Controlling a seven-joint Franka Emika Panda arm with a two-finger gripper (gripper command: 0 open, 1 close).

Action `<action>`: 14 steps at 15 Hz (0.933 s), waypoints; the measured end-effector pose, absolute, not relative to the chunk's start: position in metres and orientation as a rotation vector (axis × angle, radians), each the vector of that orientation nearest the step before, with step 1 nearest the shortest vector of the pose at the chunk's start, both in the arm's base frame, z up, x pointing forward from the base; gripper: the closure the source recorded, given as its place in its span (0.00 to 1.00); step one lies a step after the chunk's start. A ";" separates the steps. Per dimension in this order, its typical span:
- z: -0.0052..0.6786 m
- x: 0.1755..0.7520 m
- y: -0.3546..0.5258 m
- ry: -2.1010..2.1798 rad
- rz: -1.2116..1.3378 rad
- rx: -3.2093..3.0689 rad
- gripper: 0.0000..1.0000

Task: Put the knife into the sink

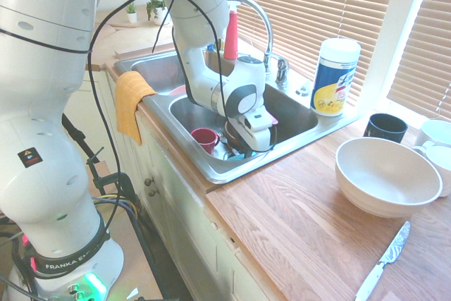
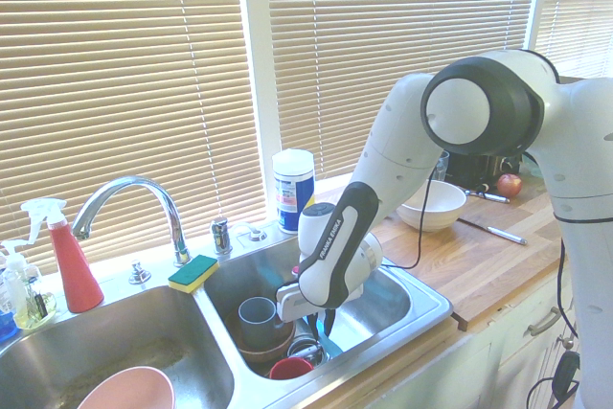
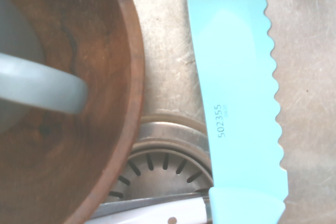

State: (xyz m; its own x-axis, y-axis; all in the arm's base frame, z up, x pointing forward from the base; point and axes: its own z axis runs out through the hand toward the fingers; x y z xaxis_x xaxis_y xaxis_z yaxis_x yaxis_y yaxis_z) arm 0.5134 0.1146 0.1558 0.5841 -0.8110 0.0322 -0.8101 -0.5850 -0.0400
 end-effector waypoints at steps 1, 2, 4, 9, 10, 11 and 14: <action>0.154 0.514 0.115 1.425 -0.070 -2.775 0.00; 0.154 0.516 0.116 1.426 -0.072 -2.770 0.00; 0.155 0.520 0.116 1.427 -0.078 -2.765 0.00; 0.164 0.526 0.117 1.420 -0.103 -2.758 0.00; 0.174 0.529 0.118 1.418 -0.112 -2.756 0.00; 0.190 0.532 0.119 1.418 -0.117 -2.758 0.00; 0.256 0.533 0.120 1.413 -0.133 -2.760 0.00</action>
State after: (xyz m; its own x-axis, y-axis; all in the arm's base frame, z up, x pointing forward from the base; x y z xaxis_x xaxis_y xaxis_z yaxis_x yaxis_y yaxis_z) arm 0.5329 0.1205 0.2560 0.5820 -0.8111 0.0588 -0.8079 -0.5849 -0.0723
